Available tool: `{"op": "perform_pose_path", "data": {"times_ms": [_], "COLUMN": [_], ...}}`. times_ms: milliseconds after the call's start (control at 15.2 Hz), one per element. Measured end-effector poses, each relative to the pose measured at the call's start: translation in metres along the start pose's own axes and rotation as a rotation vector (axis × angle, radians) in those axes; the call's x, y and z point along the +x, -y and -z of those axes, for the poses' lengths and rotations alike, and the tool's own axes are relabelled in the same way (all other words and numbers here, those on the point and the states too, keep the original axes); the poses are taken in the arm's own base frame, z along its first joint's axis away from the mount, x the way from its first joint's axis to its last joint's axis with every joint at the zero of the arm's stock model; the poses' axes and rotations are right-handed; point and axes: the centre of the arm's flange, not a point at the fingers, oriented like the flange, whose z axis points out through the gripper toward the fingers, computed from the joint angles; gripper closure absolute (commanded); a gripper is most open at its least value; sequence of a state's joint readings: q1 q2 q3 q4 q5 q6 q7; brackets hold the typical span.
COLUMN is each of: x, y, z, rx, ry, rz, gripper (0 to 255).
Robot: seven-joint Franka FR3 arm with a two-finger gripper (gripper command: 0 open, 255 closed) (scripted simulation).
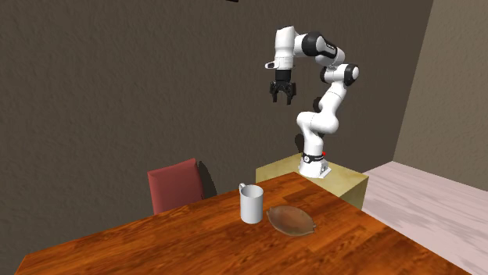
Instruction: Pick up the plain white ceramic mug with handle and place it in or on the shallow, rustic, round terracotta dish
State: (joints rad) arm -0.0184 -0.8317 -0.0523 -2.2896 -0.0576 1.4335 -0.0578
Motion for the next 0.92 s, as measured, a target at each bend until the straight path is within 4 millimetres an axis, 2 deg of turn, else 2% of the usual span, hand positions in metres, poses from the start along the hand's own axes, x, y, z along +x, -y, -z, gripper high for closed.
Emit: {"op": "perform_pose_path", "data": {"times_ms": [198,924], "x": [0.012,0.132], "y": [0.008,0.076], "z": [-0.006,-0.059], "rx": [-0.001,-0.007], "ry": [0.004,0.043], "rz": [0.004,0.038], "gripper": [0,0]}}
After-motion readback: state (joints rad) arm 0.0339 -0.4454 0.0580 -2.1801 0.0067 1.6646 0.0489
